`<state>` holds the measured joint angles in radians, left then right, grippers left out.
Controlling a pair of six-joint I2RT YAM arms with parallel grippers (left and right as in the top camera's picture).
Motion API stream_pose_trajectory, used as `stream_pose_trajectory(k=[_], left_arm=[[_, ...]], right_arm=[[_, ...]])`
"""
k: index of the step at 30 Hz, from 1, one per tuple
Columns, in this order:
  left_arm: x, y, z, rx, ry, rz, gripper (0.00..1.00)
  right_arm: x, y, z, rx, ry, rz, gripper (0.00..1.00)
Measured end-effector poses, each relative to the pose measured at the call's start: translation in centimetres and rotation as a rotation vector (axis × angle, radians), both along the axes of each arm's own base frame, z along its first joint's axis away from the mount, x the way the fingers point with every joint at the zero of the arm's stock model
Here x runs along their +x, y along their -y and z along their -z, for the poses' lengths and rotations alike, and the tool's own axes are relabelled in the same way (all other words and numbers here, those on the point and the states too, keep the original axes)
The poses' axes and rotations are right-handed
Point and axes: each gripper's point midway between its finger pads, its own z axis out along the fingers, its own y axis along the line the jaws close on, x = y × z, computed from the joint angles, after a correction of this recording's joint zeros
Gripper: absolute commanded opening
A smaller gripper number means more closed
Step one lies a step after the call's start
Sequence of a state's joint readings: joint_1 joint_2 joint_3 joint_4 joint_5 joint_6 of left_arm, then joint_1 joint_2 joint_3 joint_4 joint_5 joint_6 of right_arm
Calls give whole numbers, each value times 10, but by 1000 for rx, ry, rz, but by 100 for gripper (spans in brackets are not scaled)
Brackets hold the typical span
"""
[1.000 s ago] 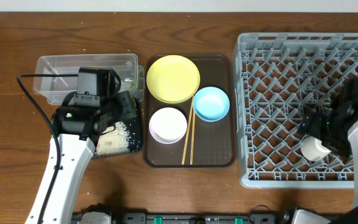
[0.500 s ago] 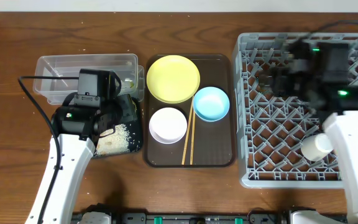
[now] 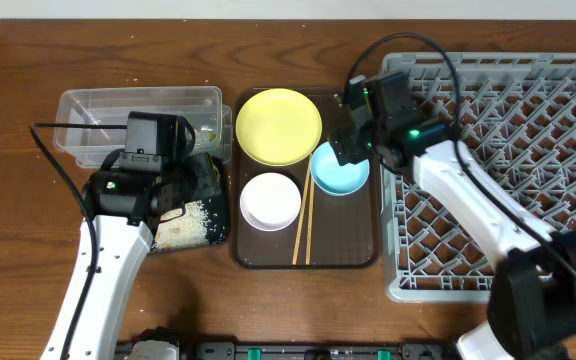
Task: Sort waste into correct bins and load items into the dishwasher rack
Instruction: 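Reach right gripper to the light-blue bowl and grasp its rim, then carry the light-blue bowl with the right gripper into the dish rack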
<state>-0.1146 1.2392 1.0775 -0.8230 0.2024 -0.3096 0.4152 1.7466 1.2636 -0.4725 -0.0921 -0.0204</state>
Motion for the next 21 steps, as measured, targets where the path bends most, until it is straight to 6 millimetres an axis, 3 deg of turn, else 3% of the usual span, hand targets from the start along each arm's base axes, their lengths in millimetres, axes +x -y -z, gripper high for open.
stream_pose_trajectory(k=[8, 17, 19, 21], left_arm=[[-1, 0, 1, 1, -5, 0, 50], [-1, 0, 1, 1, -5, 0, 50], [-1, 0, 1, 1, -5, 0, 50], [-1, 0, 1, 1, -5, 0, 50]], right_arm=[[5, -3, 51, -56, -65, -7, 82], [-24, -6, 79, -123, -192, -47, 80], [-30, -3, 81, -132, -218, -49, 75], [-36, -2, 83, -145, -240, -56, 61]])
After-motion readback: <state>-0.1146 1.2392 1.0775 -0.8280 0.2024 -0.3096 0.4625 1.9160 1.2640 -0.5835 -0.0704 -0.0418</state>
